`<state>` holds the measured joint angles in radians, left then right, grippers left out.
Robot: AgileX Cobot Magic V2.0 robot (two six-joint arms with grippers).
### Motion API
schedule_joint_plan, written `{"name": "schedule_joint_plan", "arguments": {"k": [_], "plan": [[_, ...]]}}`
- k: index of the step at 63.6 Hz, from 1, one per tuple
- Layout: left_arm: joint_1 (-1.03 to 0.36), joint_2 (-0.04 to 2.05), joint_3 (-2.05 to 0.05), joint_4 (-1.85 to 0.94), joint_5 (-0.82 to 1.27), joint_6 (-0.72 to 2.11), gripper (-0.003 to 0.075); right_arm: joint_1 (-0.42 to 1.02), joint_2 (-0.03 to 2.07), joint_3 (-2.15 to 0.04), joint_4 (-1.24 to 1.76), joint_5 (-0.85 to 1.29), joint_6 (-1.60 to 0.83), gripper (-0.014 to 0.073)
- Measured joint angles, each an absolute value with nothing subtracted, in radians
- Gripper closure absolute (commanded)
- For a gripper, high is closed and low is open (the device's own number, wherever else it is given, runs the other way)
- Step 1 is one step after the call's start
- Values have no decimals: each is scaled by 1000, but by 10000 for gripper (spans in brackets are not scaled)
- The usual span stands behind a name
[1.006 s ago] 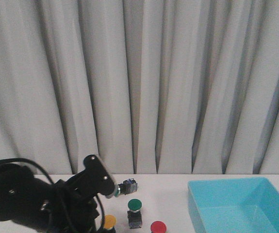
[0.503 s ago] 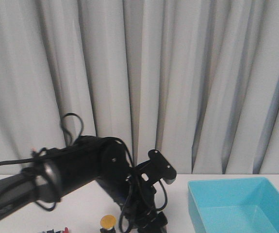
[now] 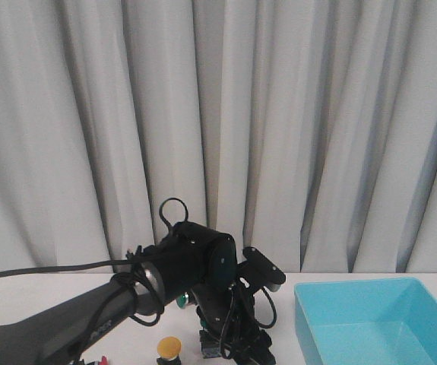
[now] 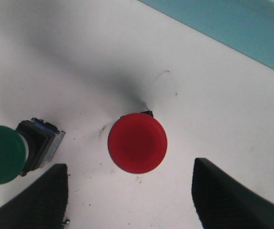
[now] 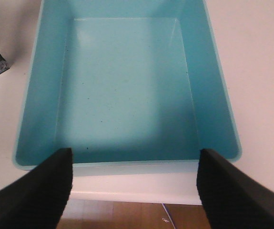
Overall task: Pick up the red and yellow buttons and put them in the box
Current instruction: 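Reach the left gripper down and grasp the red-capped button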
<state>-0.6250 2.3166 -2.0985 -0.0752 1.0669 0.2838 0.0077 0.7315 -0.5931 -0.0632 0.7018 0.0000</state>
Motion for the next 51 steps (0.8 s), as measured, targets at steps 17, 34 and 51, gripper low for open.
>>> {"name": "schedule_joint_plan", "arguments": {"k": [17,34,51], "plan": [[-625,2376,-2114,-75,1059,261,195,8,731,-593,-63,703,0,56],[-625,2409,-2114,-92,994,245,197,8,731,-593,-63,704,0,56],[-625,2432,-2114,-120,972,245,206,8,731,-593,-63,709,0,56]]}}
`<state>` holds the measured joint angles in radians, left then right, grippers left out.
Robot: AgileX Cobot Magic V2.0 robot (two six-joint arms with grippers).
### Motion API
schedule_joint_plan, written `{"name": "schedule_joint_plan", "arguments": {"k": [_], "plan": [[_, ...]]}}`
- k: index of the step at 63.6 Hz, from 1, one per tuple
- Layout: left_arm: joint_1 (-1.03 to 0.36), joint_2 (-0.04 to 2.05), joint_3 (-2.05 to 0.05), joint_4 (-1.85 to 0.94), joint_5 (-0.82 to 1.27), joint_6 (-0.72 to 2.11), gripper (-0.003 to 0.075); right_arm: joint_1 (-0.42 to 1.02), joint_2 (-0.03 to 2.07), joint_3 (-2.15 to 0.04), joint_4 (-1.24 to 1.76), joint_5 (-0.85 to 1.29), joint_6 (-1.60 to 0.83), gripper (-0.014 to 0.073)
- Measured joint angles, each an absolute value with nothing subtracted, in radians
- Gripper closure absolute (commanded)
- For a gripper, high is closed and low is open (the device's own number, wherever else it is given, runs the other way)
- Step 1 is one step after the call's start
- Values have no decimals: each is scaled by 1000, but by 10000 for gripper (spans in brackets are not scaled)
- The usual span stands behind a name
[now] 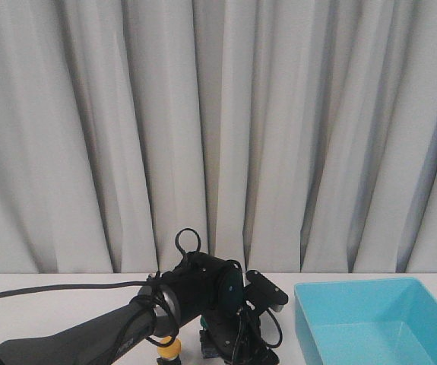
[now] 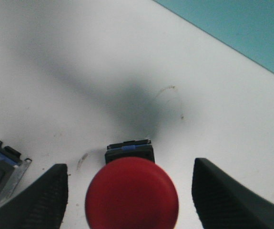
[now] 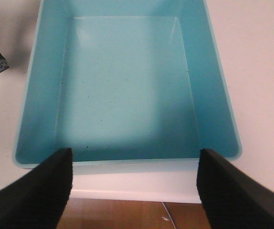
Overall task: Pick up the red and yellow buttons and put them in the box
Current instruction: 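Reach the left gripper down and grasp the red-capped button, then lift the red button with the left gripper toward the right gripper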
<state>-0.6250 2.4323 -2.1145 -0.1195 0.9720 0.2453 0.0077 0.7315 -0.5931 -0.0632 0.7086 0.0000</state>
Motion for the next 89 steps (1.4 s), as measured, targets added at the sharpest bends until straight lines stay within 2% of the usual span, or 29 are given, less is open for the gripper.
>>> {"name": "schedule_joint_plan", "arguments": {"k": [22,37,67,89], "plan": [[-625,2434,-2114,-120,968,245,404,8,731,-593,-63,709,0,56],[-625,2434,-2114,-120,969,245,504,8,731,-593,-63,716,0,56],[-625,2416,-2117,-120,1025,227,520,8,731,-593,-63,716,0,56],[-605,2201,-2114,-124,1092,204,519,8,731,-593,-63,716,0,65]]}}
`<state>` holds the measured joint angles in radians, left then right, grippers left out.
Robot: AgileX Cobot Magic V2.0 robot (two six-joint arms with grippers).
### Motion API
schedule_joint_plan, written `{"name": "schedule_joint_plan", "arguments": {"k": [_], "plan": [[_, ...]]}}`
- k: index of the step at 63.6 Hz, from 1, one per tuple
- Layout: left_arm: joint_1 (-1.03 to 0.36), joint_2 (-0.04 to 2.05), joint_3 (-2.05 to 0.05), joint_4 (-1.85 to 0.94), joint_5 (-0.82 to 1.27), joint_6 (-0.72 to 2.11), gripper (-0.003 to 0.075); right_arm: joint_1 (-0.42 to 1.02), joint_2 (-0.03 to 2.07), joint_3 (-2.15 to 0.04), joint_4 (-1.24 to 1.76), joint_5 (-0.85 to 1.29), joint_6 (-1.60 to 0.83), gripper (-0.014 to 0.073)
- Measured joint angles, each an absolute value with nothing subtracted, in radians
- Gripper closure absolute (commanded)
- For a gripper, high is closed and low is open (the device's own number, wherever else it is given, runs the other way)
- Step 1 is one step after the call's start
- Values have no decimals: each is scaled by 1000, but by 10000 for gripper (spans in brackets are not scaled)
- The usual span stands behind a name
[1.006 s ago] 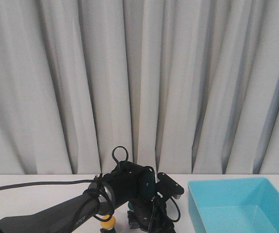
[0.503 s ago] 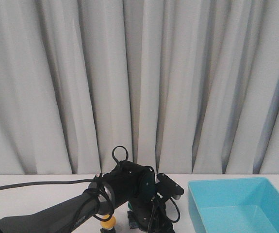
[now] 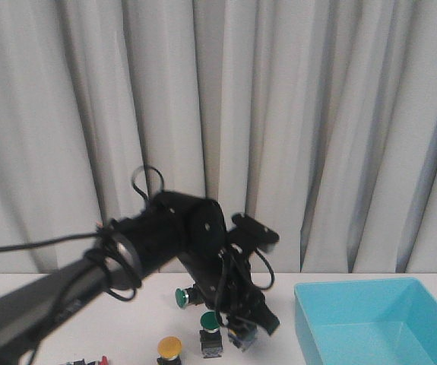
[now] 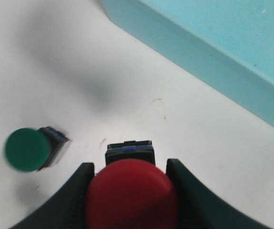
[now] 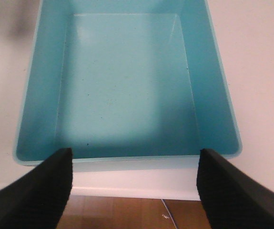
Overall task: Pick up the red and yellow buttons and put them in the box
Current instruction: 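Lift the red button with the left gripper toward the right gripper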
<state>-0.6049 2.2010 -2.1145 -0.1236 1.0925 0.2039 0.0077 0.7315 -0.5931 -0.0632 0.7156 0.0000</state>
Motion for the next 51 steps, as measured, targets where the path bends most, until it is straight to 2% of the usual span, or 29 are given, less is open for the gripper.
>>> {"name": "schedule_joint_plan", "arguments": {"k": [10,20,37,51], "plan": [[-598,2120,-2088,-123,1125,197,519,8,731,-593,-63,716,0,83],[-596,2002,-1939,-123,1054,196,519,8,731,-593,-63,715,-11,95],[-595,1728,-1531,-124,826,197,519,8,731,-593,-37,715,-131,95],[-595,1497,-1159,-124,682,197,519,8,744,-593,184,716,-380,93]]}}
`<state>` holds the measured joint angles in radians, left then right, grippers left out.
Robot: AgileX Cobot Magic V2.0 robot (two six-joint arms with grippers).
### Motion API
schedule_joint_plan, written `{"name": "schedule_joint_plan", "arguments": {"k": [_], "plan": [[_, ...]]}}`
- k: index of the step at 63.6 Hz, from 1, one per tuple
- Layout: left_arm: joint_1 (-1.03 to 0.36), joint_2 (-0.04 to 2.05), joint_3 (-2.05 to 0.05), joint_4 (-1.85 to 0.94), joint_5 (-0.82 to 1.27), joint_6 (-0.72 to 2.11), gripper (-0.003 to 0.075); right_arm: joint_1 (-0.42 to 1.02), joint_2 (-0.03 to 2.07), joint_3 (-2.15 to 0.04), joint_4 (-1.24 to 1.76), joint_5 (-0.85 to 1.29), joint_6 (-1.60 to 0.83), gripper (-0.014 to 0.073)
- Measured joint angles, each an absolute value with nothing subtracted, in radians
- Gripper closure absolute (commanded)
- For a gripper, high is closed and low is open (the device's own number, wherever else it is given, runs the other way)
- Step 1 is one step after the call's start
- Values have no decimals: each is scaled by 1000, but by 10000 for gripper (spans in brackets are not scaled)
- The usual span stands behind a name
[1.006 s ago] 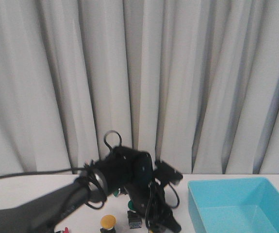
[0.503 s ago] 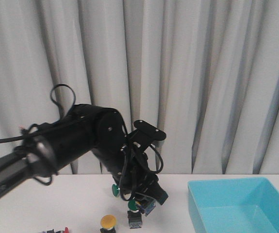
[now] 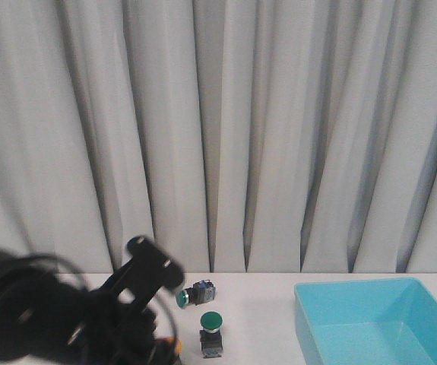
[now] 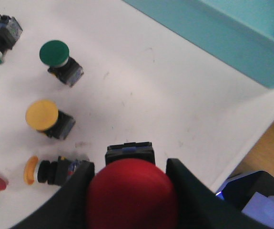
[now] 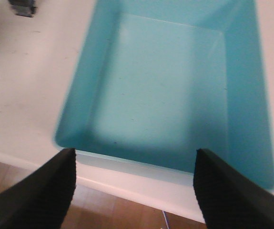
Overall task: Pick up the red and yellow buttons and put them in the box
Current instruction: 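Lift the red button with the left gripper toward the right gripper, then grasp the red button with the right gripper, open the left gripper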
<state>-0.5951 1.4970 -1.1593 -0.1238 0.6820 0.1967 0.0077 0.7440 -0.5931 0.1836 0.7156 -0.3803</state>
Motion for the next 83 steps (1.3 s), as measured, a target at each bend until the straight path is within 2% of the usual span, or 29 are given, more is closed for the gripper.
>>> {"name": "schedule_joint_plan", "arguments": {"k": [17,33,47,58,71,83], "plan": [[-595,1289,-899,-121,616,244,519,8,864,-596,569,734,-811,32],[-593,1309,-886,-212,595,401,519,8,1030,-660,772,815,-1074,9],[-527,1365,-886,-510,623,698,517,18,1139,-749,802,928,-1168,9],[-466,1386,-886,-723,705,988,517,145,1202,-787,765,920,-1212,9],[-461,1386,-886,-907,736,1261,517,305,1310,-855,710,878,-1219,9],[-461,1386,-886,-1017,794,1516,517,394,1404,-932,707,870,-1305,9]]}}
